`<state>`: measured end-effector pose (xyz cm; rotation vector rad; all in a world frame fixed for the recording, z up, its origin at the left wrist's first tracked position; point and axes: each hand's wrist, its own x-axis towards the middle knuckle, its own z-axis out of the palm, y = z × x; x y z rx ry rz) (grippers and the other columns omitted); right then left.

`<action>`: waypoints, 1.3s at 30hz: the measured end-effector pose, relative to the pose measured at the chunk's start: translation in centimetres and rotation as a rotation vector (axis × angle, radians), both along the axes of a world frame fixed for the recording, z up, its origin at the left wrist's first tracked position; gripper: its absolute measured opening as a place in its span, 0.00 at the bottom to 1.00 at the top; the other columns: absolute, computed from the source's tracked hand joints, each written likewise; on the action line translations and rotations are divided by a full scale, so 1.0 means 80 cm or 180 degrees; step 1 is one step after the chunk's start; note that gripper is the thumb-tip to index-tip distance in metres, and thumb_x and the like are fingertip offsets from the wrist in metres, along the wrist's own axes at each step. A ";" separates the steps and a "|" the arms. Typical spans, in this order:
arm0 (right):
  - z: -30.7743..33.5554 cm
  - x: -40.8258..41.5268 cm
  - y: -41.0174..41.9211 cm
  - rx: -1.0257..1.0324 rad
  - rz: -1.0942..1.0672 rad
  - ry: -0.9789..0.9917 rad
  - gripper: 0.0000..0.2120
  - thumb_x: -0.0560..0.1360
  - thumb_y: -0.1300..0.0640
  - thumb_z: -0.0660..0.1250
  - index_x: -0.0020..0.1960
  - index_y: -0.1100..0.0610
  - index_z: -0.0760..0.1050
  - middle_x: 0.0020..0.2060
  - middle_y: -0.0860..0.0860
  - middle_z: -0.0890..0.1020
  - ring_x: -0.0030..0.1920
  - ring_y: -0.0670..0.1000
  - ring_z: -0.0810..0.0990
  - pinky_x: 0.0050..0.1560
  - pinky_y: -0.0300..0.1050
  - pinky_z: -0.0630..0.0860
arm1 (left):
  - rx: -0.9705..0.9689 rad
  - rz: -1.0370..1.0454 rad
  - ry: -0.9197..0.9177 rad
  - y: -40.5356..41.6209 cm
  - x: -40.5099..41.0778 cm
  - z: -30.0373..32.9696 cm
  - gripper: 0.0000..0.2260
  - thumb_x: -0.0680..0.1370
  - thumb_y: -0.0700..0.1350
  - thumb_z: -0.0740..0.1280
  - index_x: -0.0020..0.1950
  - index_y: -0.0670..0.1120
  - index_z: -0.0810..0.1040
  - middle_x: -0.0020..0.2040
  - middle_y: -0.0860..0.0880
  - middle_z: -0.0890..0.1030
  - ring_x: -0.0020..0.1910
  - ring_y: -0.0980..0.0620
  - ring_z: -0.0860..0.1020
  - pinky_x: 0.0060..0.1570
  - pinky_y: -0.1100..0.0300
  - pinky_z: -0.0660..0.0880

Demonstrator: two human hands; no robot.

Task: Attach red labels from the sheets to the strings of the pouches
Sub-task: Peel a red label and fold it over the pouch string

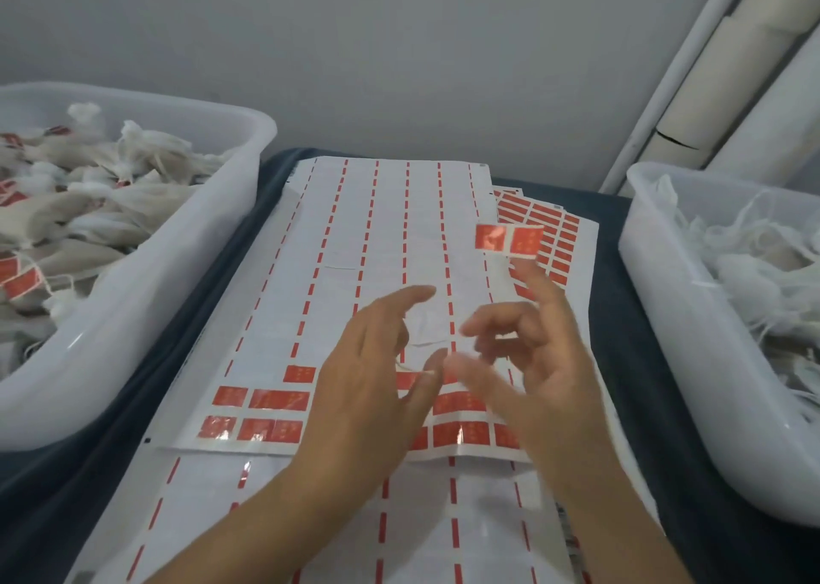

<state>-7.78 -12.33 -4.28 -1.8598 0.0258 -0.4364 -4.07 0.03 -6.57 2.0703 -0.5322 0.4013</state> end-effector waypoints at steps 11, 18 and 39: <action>-0.021 -0.001 0.012 -0.0595 -0.0028 -0.0362 0.27 0.67 0.50 0.70 0.62 0.39 0.63 0.42 0.29 0.79 0.49 0.32 0.77 0.50 0.15 0.62 | 0.0020 -0.0177 -0.0070 0.001 -0.002 -0.003 0.23 0.70 0.48 0.71 0.53 0.69 0.63 0.45 0.70 0.64 0.50 0.74 0.68 0.40 0.78 0.65; -0.010 0.005 -0.018 -0.0428 -0.0455 -0.0353 0.31 0.65 0.48 0.69 0.66 0.48 0.63 0.43 0.21 0.75 0.50 0.29 0.75 0.49 0.29 0.72 | -0.0056 -0.0583 0.0373 0.006 0.006 0.006 0.02 0.72 0.58 0.60 0.42 0.64 0.67 0.39 0.65 0.72 0.47 0.68 0.71 0.44 0.80 0.67; -0.004 0.003 -0.014 0.0255 0.0125 0.0657 0.09 0.63 0.44 0.64 0.39 0.47 0.77 0.41 0.34 0.81 0.46 0.34 0.78 0.39 0.21 0.71 | -0.0916 -0.0606 0.1311 0.010 0.014 0.012 0.08 0.73 0.47 0.67 0.35 0.57 0.77 0.37 0.65 0.80 0.41 0.69 0.76 0.34 0.81 0.68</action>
